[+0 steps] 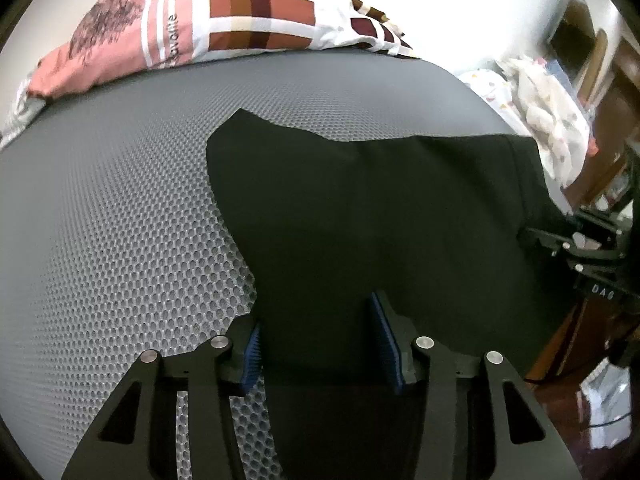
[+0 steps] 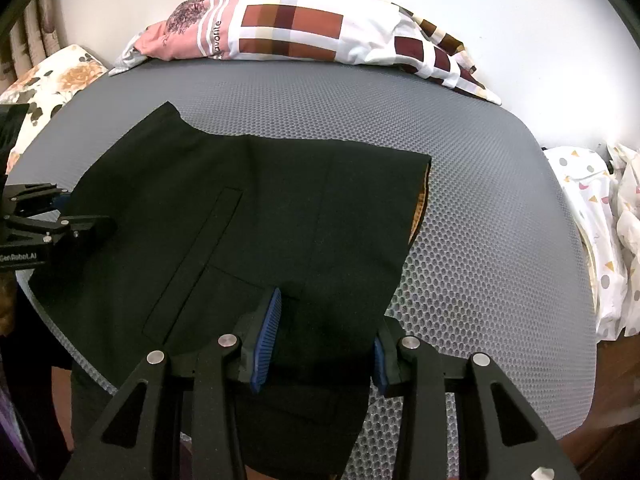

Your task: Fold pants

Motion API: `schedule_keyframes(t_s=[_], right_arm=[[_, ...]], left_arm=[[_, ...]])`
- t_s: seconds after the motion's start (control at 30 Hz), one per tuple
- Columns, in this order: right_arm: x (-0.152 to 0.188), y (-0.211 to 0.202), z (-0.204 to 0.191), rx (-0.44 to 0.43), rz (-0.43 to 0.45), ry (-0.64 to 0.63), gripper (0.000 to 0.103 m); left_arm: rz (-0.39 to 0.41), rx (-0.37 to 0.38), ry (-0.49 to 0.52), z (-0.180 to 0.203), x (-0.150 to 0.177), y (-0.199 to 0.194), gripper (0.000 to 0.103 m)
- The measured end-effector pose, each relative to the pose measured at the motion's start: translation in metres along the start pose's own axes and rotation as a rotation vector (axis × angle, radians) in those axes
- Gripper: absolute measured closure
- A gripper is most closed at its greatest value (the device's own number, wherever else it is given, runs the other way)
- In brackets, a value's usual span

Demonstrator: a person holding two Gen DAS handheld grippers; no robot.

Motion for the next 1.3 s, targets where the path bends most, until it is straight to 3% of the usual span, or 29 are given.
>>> schedule_keyframes(t_s=[0.17, 0.27, 0.33, 0.47, 0.5, 0.6, 0.73, 0.9, 1.3], right_arm=[[0.001, 0.002, 0.002, -0.026, -0.005, 0.029, 0.067], [0.002, 0.003, 0.004, -0.042, -0.009, 0.049, 0.067], [0.002, 0.004, 0.006, -0.053, -0.012, 0.066, 0.067], [0.003, 0.005, 0.007, -0.064, -0.014, 0.081, 0.067], [0.003, 0.005, 0.007, -0.068, -0.015, 0.086, 0.067], [0.004, 0.008, 0.012, -0.1, -0.022, 0.132, 0.067], [0.005, 0.006, 0.017, -0.166, -0.021, 0.214, 0.07], [0.002, 0.001, 0.023, -0.255, -0.022, 0.31, 0.079], [-0.003, -0.001, -0.003, -0.378, -0.04, 0.383, 0.083]], left_arm=[[-0.038, 0.087, -0.06, -0.01, -0.004, 0.003, 0.048], [-0.062, 0.171, -0.11, -0.011, -0.01, 0.006, 0.035], [-0.075, 0.214, -0.12, -0.008, -0.013, 0.007, 0.022], [-0.077, 0.174, -0.057, 0.001, -0.02, 0.014, 0.021], [-0.069, 0.156, -0.043, 0.003, -0.02, 0.015, 0.024], [-0.04, 0.05, 0.014, 0.003, -0.021, 0.018, 0.047], [-0.014, 0.049, -0.054, -0.005, -0.021, 0.01, 0.066], [0.031, 0.05, -0.105, -0.01, -0.022, -0.004, 0.075], [0.08, 0.025, -0.187, -0.042, -0.019, -0.039, 0.081]])
Point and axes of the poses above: each gripper's, at about its wrist camera, not at the fingertips, and y roughly the way its jaws point, z to its right, x to its underside, the point moved 7 cm from there along y, roughly the way its jaws point, and after that the axes turned 8 degrees about z, right-handed, at the moved point
